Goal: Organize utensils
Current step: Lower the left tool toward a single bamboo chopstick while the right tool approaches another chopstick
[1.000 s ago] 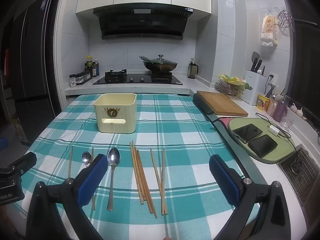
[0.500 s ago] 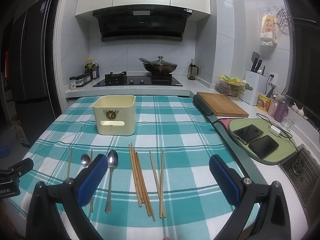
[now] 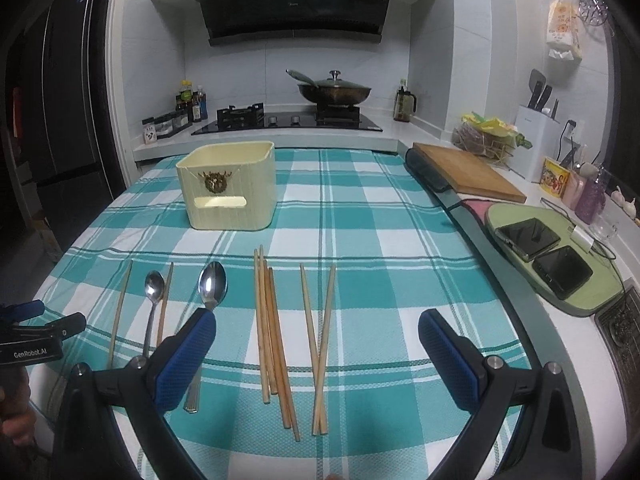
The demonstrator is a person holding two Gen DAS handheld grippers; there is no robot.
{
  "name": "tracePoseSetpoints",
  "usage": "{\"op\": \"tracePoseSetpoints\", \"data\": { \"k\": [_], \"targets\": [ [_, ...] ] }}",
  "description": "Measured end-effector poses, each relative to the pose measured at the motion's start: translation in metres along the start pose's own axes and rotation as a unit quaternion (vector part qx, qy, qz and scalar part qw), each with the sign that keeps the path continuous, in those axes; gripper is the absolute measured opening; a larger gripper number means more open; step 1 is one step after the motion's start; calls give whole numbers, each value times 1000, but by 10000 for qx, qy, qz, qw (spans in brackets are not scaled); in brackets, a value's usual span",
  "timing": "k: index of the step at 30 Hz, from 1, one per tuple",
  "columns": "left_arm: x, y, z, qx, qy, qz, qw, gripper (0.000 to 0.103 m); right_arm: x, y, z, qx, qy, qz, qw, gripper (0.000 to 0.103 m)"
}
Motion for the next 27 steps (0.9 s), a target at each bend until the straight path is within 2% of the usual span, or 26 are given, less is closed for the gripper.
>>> {"op": "tracePoseSetpoints", "data": {
  "k": [5, 11, 13, 14, 19, 23, 26, 27],
  "targets": [
    [-2, 38, -3, -101, -101, -342, 9993, 103, 16, 48, 17, -144, 77, -661, 9977, 100],
    [3, 69, 0, -258, -41, -627, 9977, 103, 27, 92, 36, -256, 347, -1316, 9904, 83],
    [6, 75, 2, -290, 18, -683, 9972, 103, 31, 103, 33, -392, 347, -1493, 9874, 71],
    [7, 78, 3, -300, 37, -703, 9971, 103, 33, 107, 32, -441, 332, -1559, 9862, 69],
    [8, 82, 1, -261, 40, -708, 9971, 103, 40, 125, 27, -513, 343, -1851, 9808, 45],
    [8, 83, -1, -208, 96, -716, 9972, 103, 39, 130, 27, -540, 250, -1907, 9798, 39],
    [8, 82, -9, -148, 198, -778, 9967, 103, 38, 132, 32, -482, 131, -2057, 9773, 21],
    [8, 82, -13, -136, 220, -806, 9964, 103, 38, 132, 34, -473, 78, -2099, 9765, 20]
  ]
}}
Point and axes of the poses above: each gripper's, at about its wrist camera, not at the fingertips, and y roughly the way its jaws point, z to its right, x to its underside, the point moved 2 cm from there along y, roughly the way its jaws point, and after that the axes turned 5 degrees about z, right-handed, at the moved point
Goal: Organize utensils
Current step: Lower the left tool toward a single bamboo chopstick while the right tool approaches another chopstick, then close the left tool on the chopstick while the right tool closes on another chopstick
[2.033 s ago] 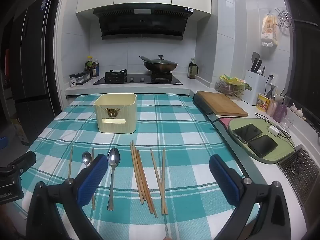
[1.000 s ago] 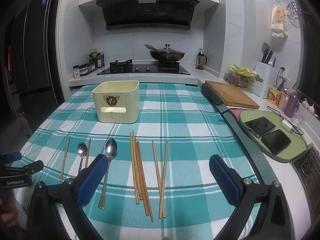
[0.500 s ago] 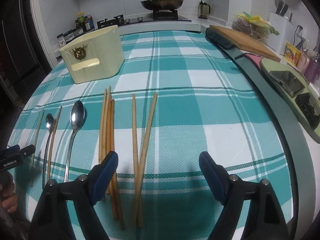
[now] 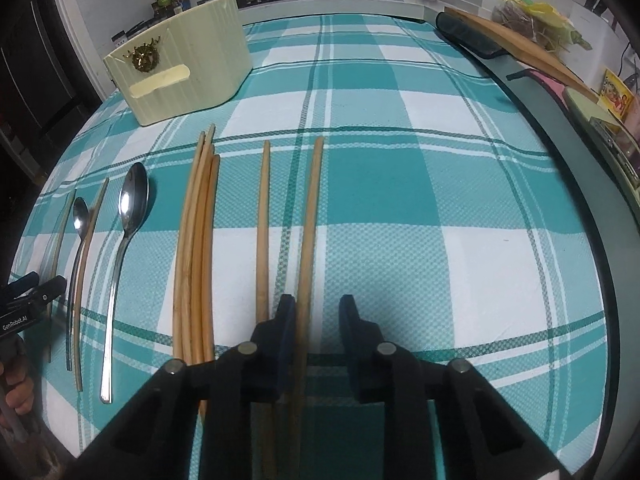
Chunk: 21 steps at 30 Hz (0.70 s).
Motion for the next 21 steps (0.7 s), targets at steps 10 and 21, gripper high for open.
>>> {"op": "tracePoseSetpoints", "data": {
  "k": [10, 21],
  "targets": [
    [-28, 17, -22, 148, 391, -716, 9966, 102, -12, 6, 7, -164, -467, -546, 9973, 23],
    [-82, 38, 5, 354, 654, -855, 9936, 36, -69, 42, -5, -380, -658, -729, 9944, 25]
  ]
}}
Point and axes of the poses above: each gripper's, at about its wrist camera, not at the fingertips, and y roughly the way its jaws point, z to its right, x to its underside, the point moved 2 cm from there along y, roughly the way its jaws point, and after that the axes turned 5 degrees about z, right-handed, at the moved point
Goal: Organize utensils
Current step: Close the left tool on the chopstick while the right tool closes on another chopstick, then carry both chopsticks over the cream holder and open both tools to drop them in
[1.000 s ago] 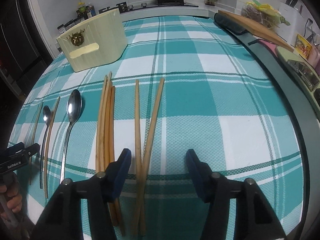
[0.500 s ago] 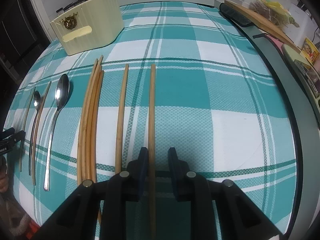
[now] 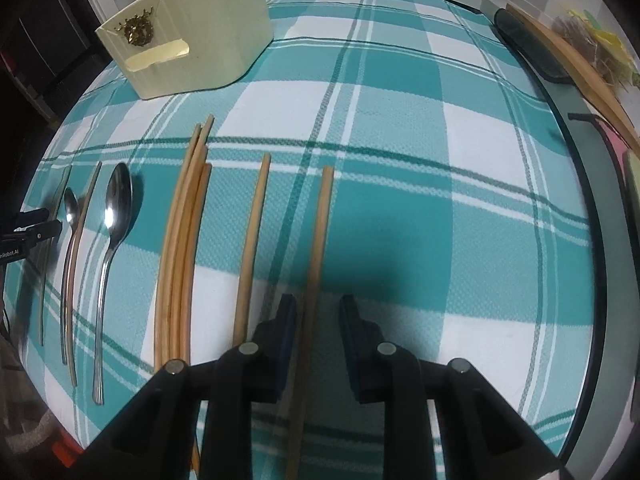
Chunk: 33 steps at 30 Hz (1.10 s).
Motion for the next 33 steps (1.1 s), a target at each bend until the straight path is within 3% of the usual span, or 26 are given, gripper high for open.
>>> {"op": "tracePoseSetpoints", "data": {
  "k": [1, 2, 3, 4, 7, 12, 17, 23, 29, 33],
  "targets": [
    [-6, 1, 0, 91, -7, 22, 10000, 26, -8, 3, -1, -4, 15, 42, 10000, 25],
    [-11, 3, -1, 69, -15, 43, 10000, 8, -15, 7, -2, -79, 63, 37, 9999, 21],
    [-15, 5, -3, 99, -36, 56, 9999, 5, -21, 10, -1, -86, 118, 76, 9999, 13],
    [-20, 6, -4, 194, -71, 80, 9998, 4, -27, 13, -1, -80, 154, 83, 9998, 6],
    [-26, -1, -10, 432, -220, 309, 9983, 4, -35, 9, -2, -264, 271, 112, 9992, 6],
    [-28, -61, -19, 899, -406, 1222, 9876, 4, -34, -57, -16, -644, 176, 1009, 9927, 6],
    [-25, -128, -29, 1265, -567, 2040, 9691, 4, -26, -132, -29, -806, 20, 1854, 9793, 6],
    [-43, -184, -35, 1495, -755, 2675, 9489, 4, -38, -196, -41, -723, -69, 2721, 9595, 6],
    [-111, -253, -33, 1431, -932, 3701, 9132, 4, -99, -250, -55, -632, -190, 3743, 9250, 6],
    [-174, -270, -17, 1097, -1032, 4330, 8887, 4, -157, -264, -67, -661, -212, 4293, 9005, 6]
  ]
}}
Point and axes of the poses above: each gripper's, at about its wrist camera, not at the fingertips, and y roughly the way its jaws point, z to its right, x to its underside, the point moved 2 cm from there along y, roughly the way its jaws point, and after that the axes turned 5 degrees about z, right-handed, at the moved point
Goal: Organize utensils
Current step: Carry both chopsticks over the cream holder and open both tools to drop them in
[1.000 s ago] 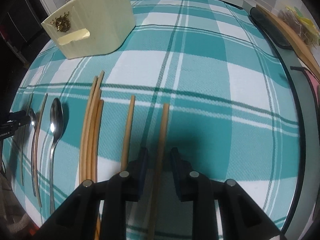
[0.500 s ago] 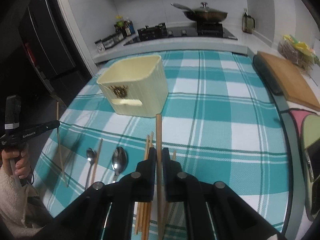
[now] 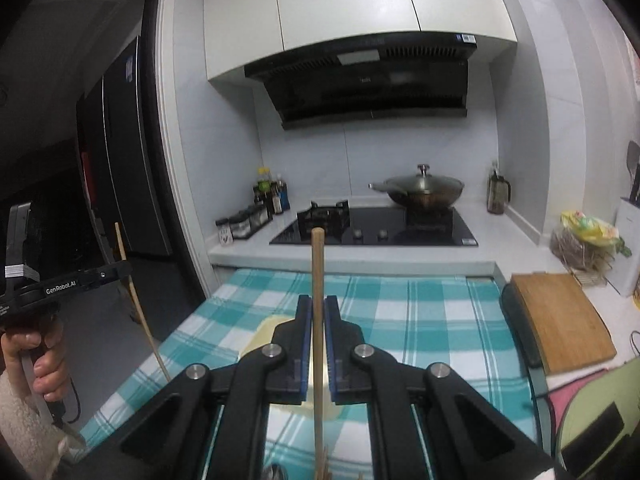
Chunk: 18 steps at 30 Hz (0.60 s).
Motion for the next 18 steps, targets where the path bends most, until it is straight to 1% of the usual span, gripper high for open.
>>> {"op": "tracePoseSetpoints", "data": {
  "k": [2, 3, 5, 7, 9, 10, 12, 14, 18],
  "targets": [
    [-8, 28, 10, -131, 56, 204, 9997, 4, -15, 23, -3, -35, 15, 268, 9996, 6],
    [-8, 42, 13, -185, 72, 245, 9995, 4, -20, 33, -6, -63, 24, 397, 9992, 6],
    [0, 73, 18, -242, 95, 144, 9996, 4, -22, 57, -8, -82, 54, 607, 9981, 6],
    [17, 102, 18, -277, 108, -123, 9995, 4, -17, 86, -8, -83, 118, 569, 9983, 6],
    [38, 128, 14, -293, 77, -503, 9983, 4, -5, 115, -8, -49, 62, 366, 9993, 6],
    [50, 139, 12, -300, 54, -718, 9970, 4, 5, 129, -7, -46, 32, 188, 9998, 6],
    [75, 159, 5, -313, 22, -1155, 9928, 4, 25, 157, -5, -42, 107, -324, 9994, 6],
    [97, 174, 0, -342, 24, -1541, 9875, 4, 45, 179, 2, -113, 349, -808, 9961, 6],
    [129, 191, -4, -364, 59, -2094, 9771, 4, 77, 204, 14, -114, 677, -1525, 9859, 7]
  ]
}}
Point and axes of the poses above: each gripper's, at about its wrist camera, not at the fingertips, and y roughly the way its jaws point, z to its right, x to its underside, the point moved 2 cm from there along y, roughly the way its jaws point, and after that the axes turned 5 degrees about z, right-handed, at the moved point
